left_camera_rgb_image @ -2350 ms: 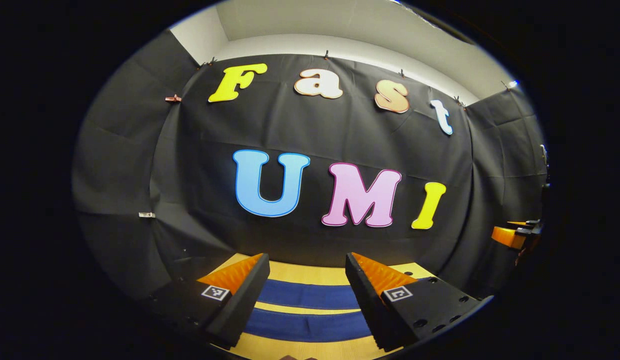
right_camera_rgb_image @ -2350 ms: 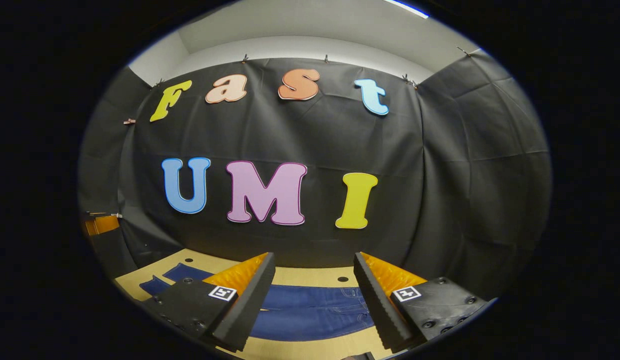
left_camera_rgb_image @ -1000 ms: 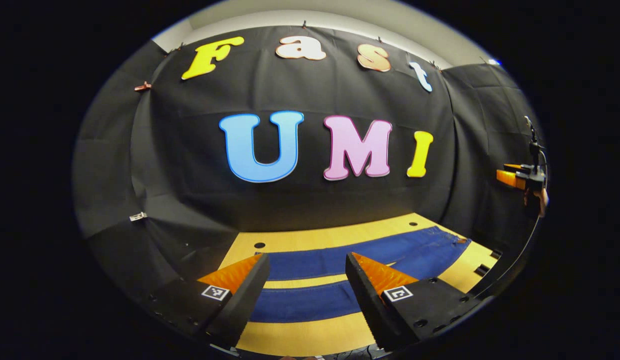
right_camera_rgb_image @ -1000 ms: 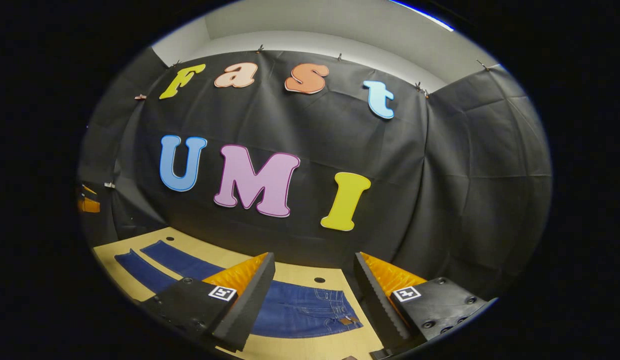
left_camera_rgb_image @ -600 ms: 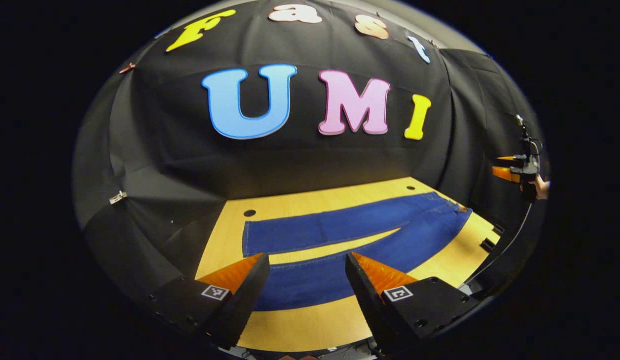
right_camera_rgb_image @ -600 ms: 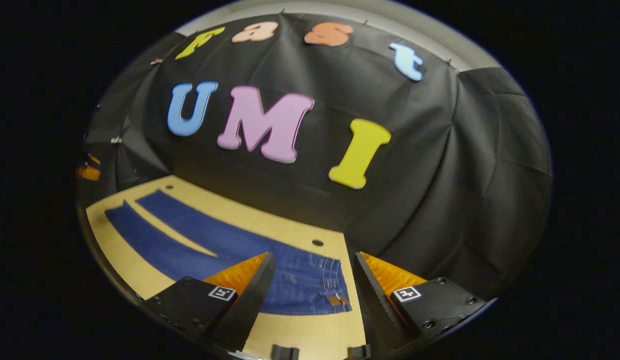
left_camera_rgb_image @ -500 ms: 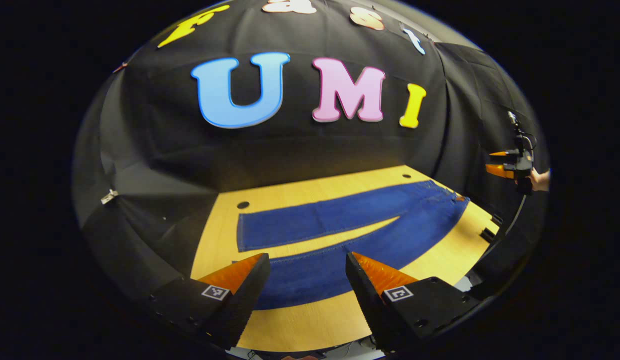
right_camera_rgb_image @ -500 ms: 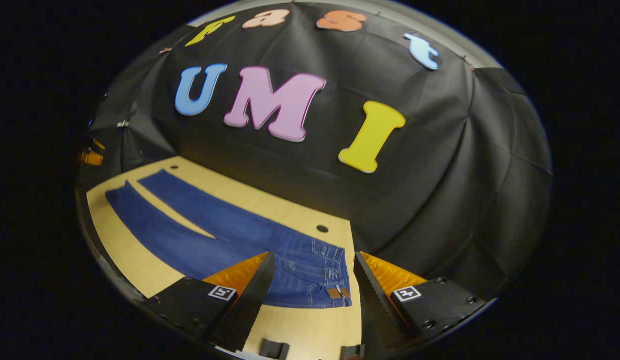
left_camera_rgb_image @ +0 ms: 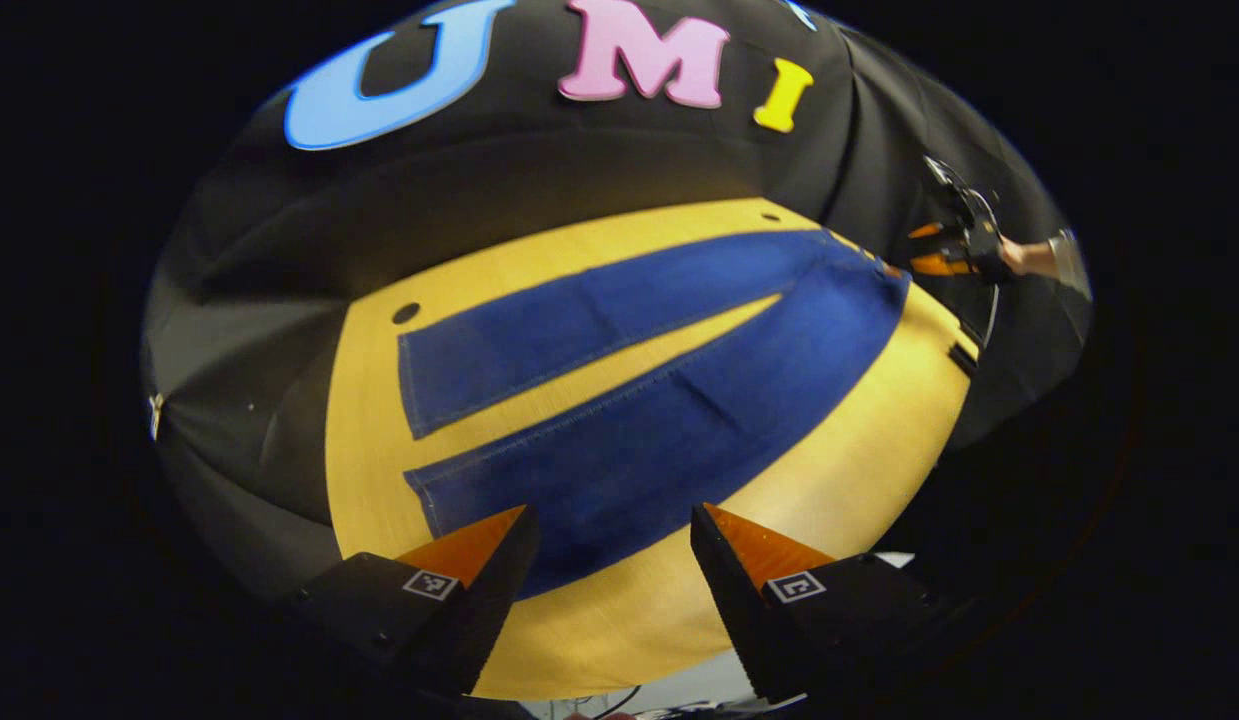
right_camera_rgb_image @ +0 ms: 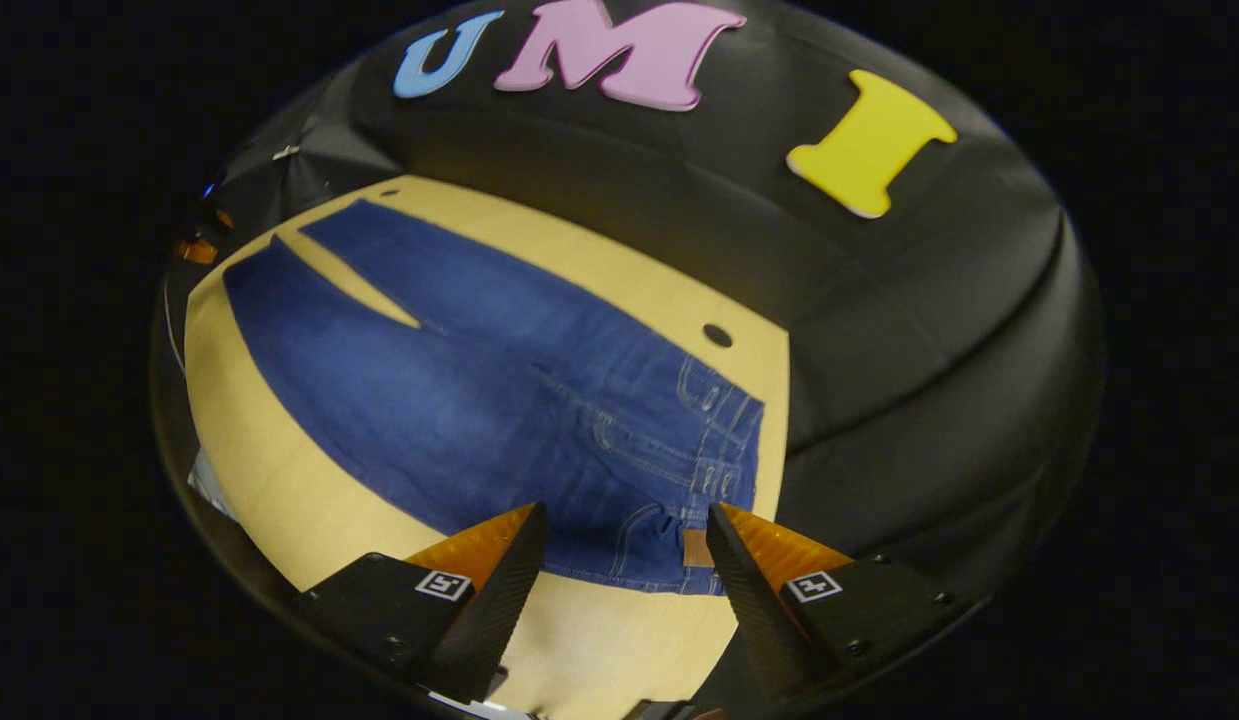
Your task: Grasp the waist and the cuffs of the jeans and fold them to make the two legs overlap; first hold the waist and fold one-third of the jeans toward the cuffs, then hold the cuffs and fold the remaining one-third in the same direction to finish folding.
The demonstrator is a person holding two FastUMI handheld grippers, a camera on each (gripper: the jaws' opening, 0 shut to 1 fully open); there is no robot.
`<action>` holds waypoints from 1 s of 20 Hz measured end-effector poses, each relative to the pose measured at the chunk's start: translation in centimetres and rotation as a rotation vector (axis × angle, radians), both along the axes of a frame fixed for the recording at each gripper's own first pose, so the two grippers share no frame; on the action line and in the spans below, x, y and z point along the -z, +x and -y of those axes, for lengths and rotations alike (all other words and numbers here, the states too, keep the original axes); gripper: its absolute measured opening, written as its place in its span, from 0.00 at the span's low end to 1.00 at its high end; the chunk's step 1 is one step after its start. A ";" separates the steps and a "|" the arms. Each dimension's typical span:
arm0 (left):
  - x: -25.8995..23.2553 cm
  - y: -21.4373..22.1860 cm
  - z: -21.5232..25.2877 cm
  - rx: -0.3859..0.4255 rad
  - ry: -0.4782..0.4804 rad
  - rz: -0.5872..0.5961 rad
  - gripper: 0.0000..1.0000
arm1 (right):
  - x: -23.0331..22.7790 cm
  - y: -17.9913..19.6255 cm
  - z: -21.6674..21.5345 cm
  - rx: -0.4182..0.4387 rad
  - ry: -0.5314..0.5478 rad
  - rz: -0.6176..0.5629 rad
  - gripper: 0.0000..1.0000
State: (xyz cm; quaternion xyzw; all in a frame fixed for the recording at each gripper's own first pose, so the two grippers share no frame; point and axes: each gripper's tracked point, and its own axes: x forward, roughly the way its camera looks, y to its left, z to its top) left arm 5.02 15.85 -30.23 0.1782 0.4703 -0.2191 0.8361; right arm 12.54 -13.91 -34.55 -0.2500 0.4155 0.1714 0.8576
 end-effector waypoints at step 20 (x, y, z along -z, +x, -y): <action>10.2 0.8 -7.2 0.033 0.238 -0.387 0.98 | 9.7 -2.8 2.6 0.024 -0.095 -0.571 0.93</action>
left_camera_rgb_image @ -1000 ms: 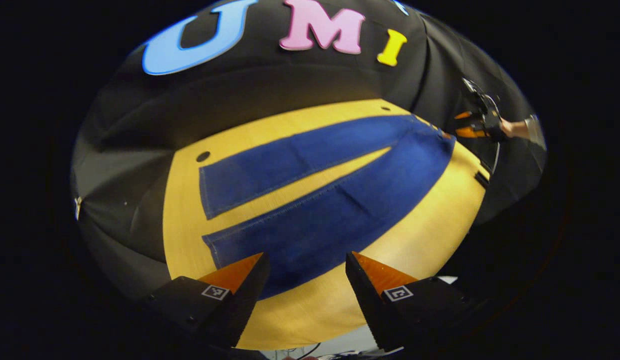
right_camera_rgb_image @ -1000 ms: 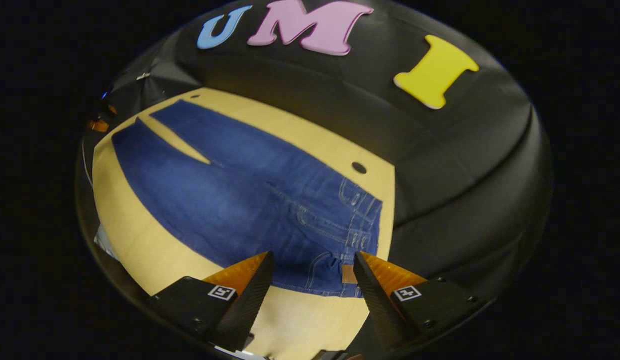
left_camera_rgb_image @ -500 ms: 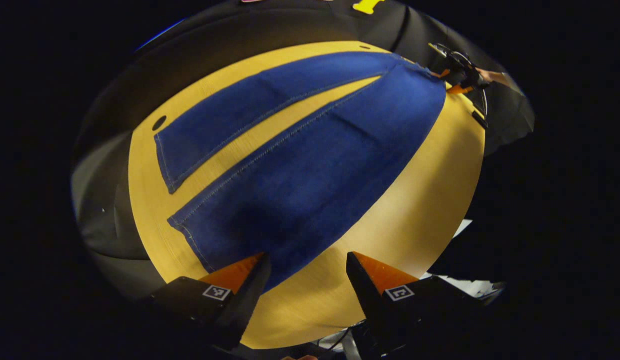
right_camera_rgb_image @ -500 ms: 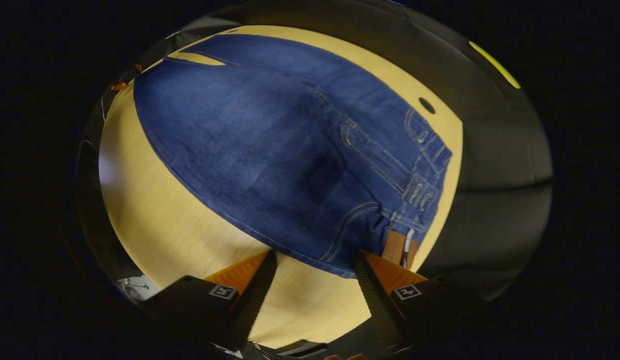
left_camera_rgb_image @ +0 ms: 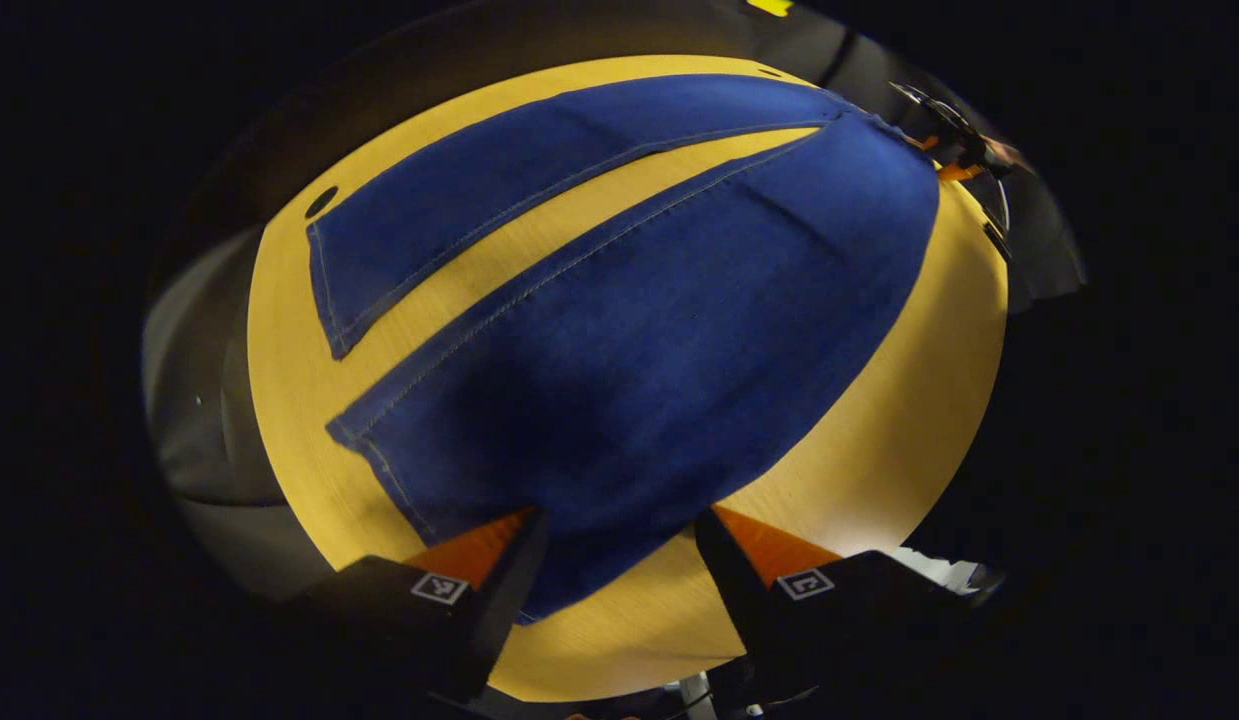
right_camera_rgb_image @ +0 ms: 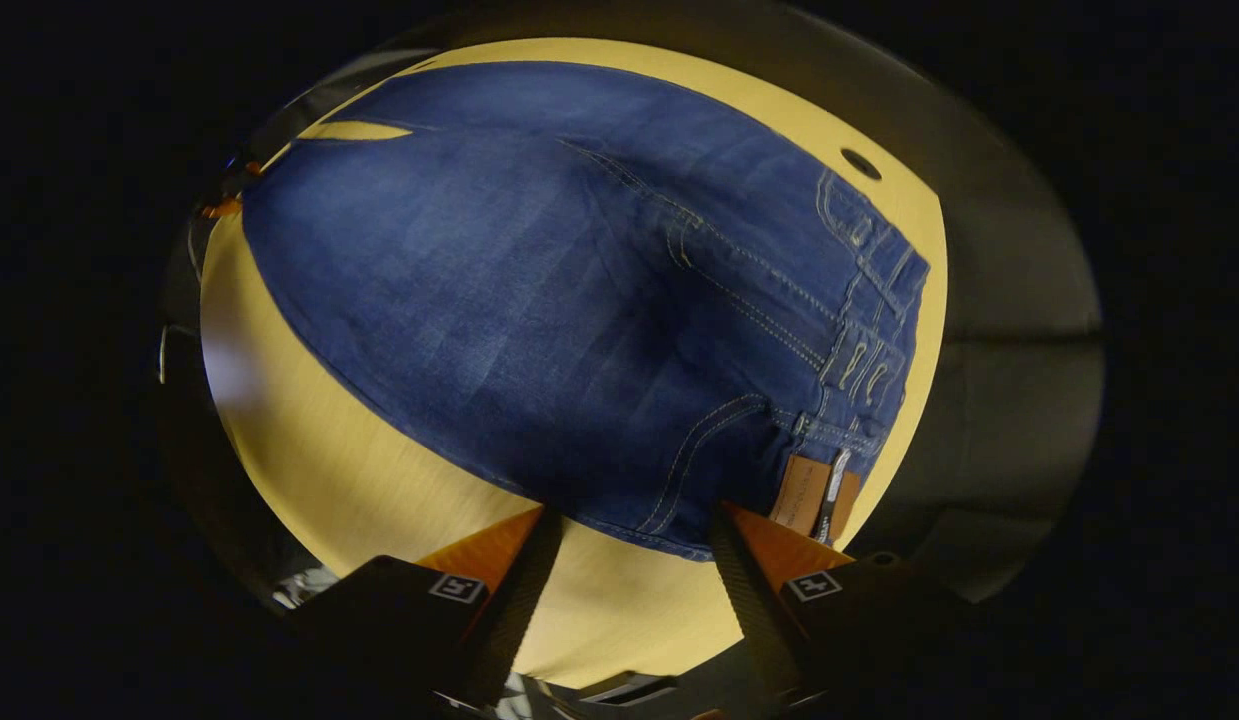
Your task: Grasp the waist and the cuffs of the jeans and fold them to make the two legs overlap; first hold the waist and fold one-third of the jeans toward the cuffs, then hold the cuffs and fold the remaining one-third in the same direction to finish folding.
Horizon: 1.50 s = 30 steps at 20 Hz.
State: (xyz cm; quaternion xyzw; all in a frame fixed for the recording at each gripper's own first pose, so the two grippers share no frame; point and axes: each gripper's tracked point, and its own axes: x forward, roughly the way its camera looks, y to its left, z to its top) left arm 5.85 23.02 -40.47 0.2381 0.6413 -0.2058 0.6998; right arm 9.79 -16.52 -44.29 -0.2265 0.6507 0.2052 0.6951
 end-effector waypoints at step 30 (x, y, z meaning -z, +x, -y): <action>-10.5 14.6 -0.5 -0.189 -0.013 0.328 0.06 | -15.9 14.4 -5.3 0.264 0.211 0.482 0.05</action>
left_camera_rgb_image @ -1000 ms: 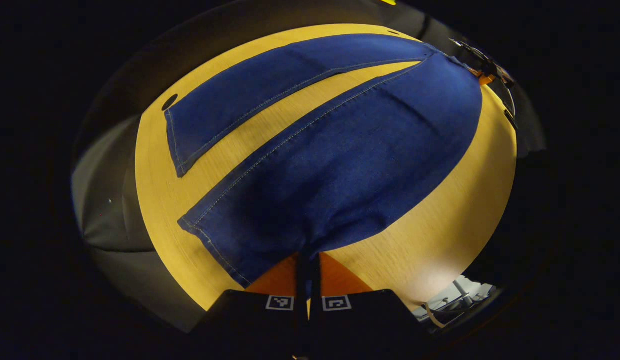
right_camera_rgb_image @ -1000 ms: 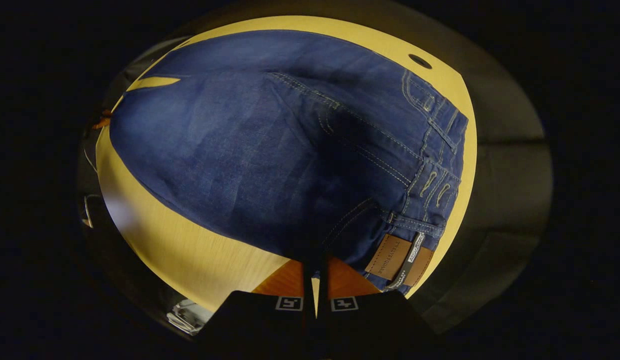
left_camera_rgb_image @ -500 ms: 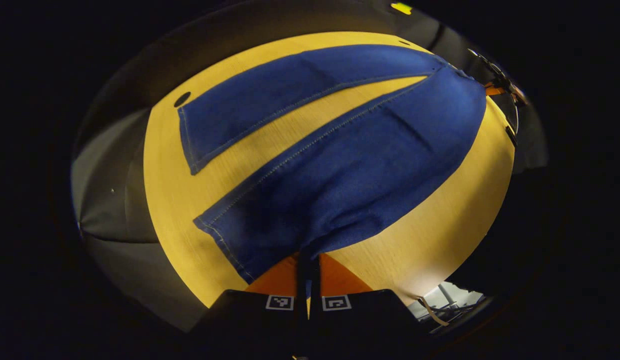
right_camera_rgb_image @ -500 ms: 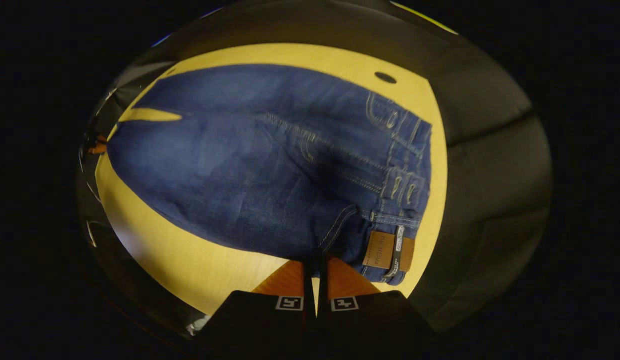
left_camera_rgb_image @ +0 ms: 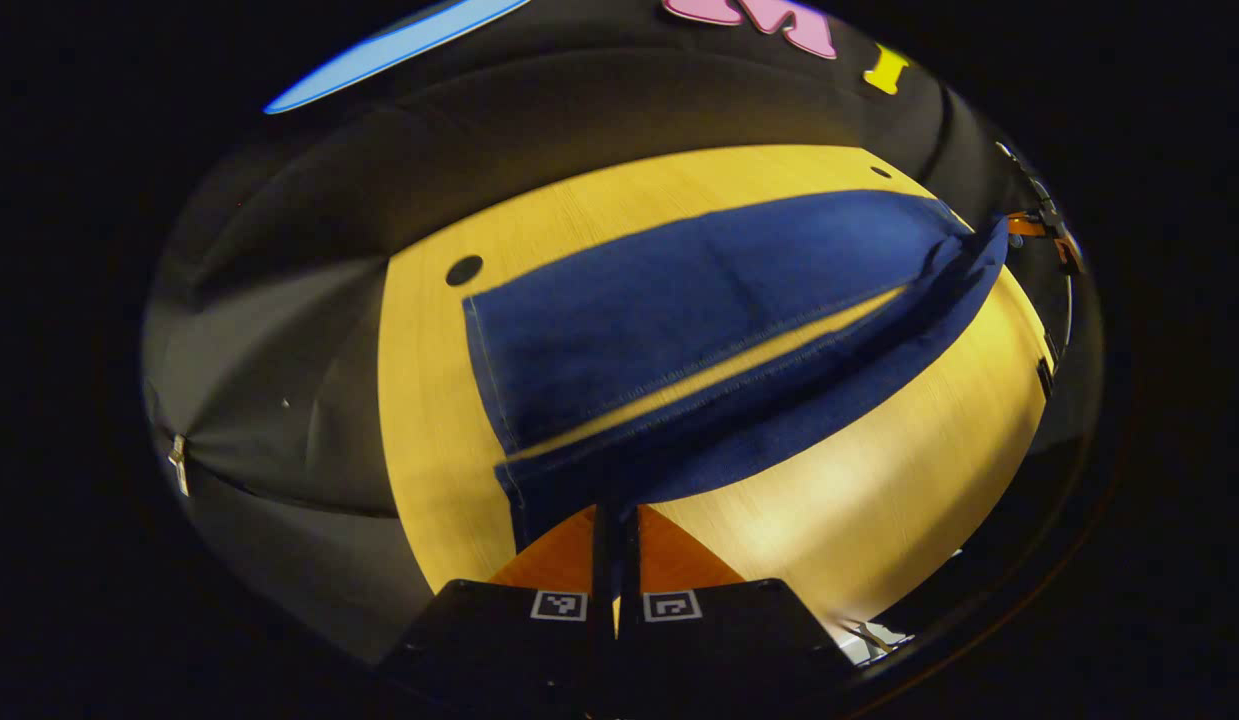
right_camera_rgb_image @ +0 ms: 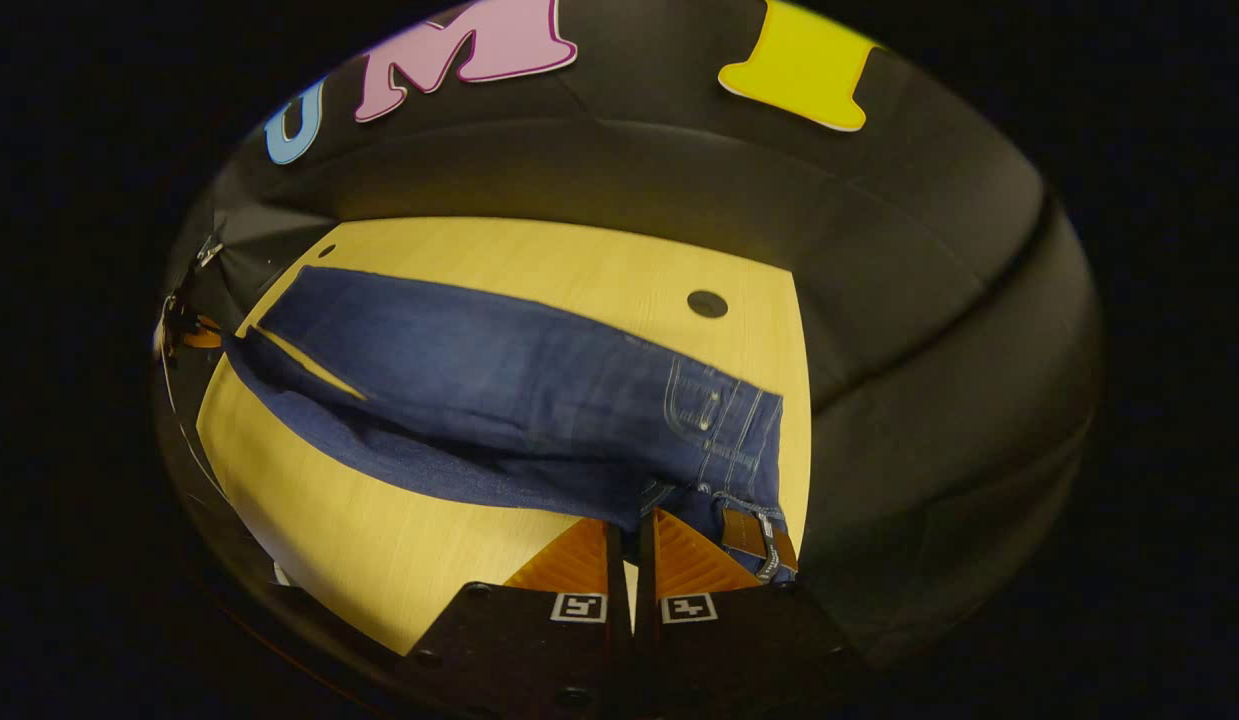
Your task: Grasp the waist and the cuffs of the jeans and fold them to make the two legs overlap; first hold the waist and fold one-third of the jeans toward the cuffs, then hold the cuffs and fold the remaining one-third in the same direction to finish folding.
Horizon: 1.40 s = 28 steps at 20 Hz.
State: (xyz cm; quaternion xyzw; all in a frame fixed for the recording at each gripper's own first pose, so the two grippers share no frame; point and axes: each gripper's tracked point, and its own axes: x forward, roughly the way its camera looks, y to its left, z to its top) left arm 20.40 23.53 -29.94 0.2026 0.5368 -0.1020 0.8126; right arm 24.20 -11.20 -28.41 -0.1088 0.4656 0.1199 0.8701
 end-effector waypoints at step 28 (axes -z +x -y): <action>3.1 20.9 0.2 -0.173 0.078 0.317 0.99 | 11.1 16.5 -5.0 0.267 0.160 -0.124 1.00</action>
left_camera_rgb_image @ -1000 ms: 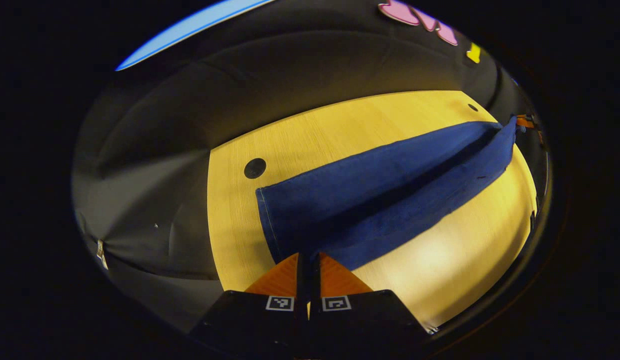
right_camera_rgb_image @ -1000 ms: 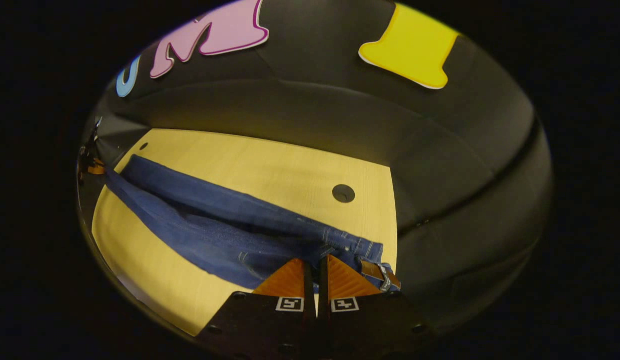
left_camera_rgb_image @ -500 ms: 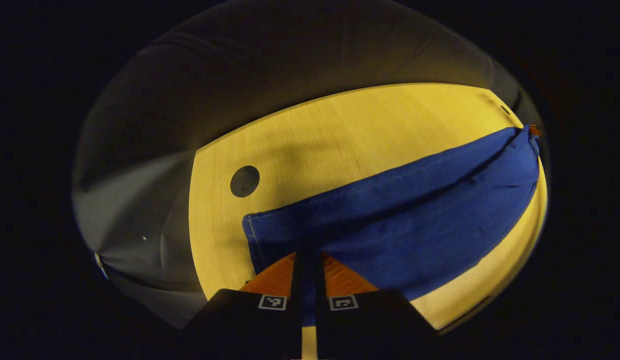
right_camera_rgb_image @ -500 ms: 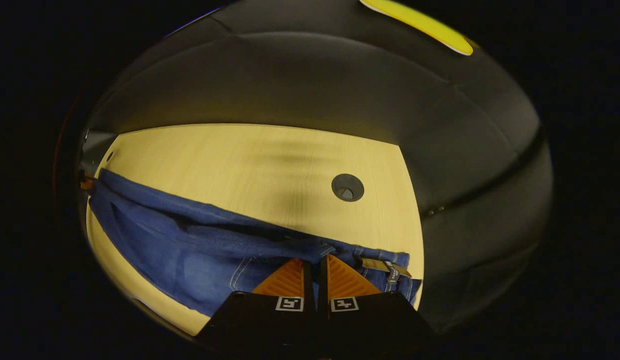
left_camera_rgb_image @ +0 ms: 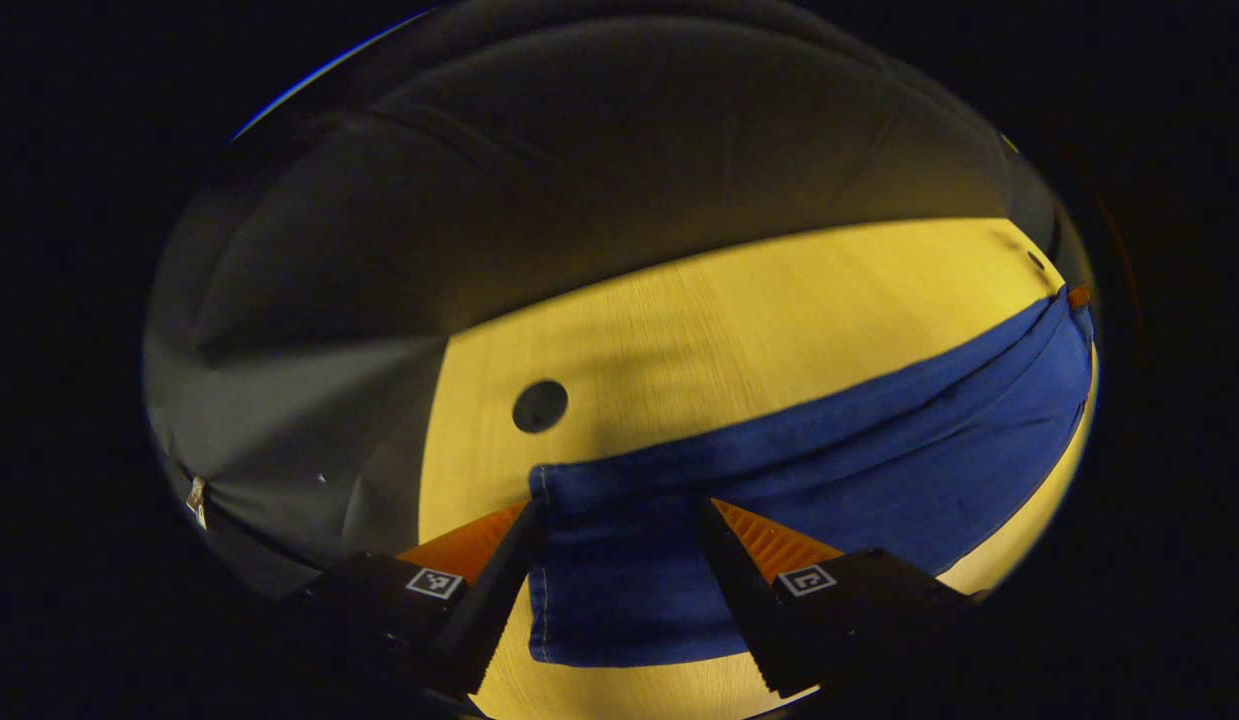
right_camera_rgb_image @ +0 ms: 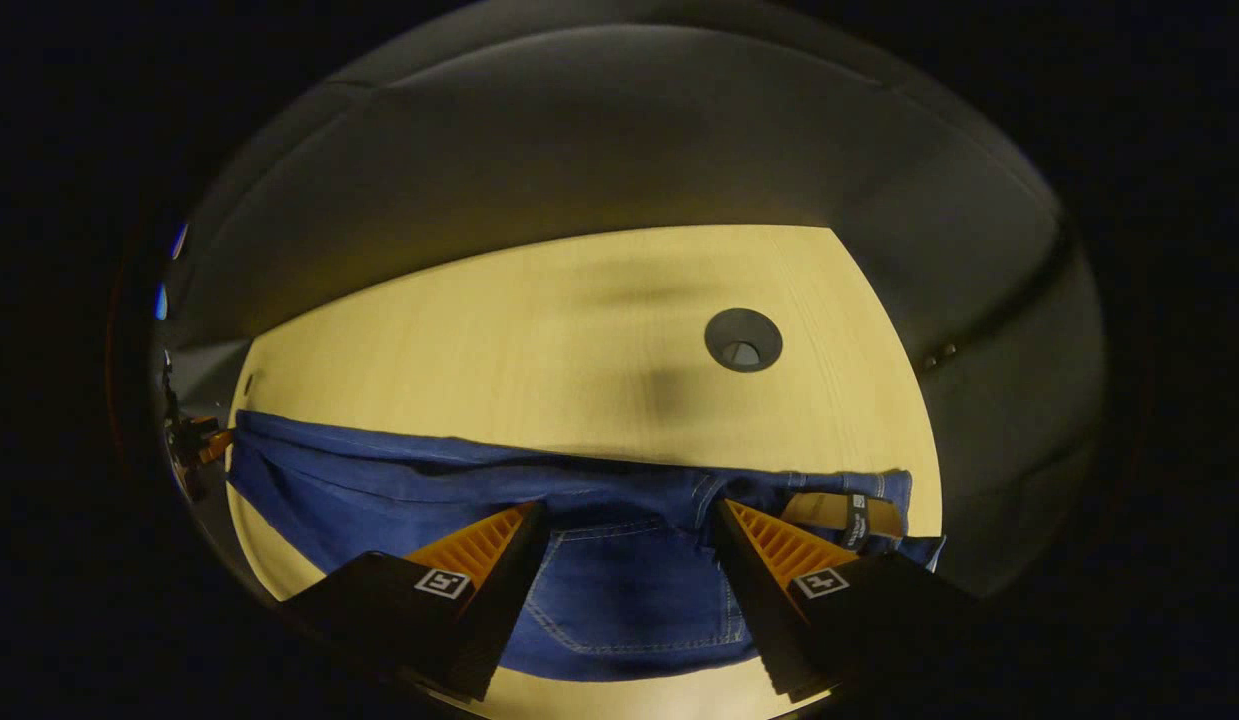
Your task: Grasp the waist and the cuffs of the jeans and fold them to make the two legs overlap; first hold the waist and fold one-third of the jeans toward the cuffs, then hold the cuffs and fold the remaining one-third in the same direction to finish folding.
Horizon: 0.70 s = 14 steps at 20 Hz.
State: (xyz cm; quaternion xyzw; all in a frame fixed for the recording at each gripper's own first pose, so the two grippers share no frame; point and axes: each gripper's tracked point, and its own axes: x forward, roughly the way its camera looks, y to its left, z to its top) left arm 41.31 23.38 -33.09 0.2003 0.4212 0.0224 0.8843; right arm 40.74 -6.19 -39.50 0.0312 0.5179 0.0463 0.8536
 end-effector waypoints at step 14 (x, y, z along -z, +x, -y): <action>-10.3 -8.4 9.7 0.168 -0.249 0.259 0.98 | -3.6 -8.9 11.6 0.575 0.112 -0.083 0.98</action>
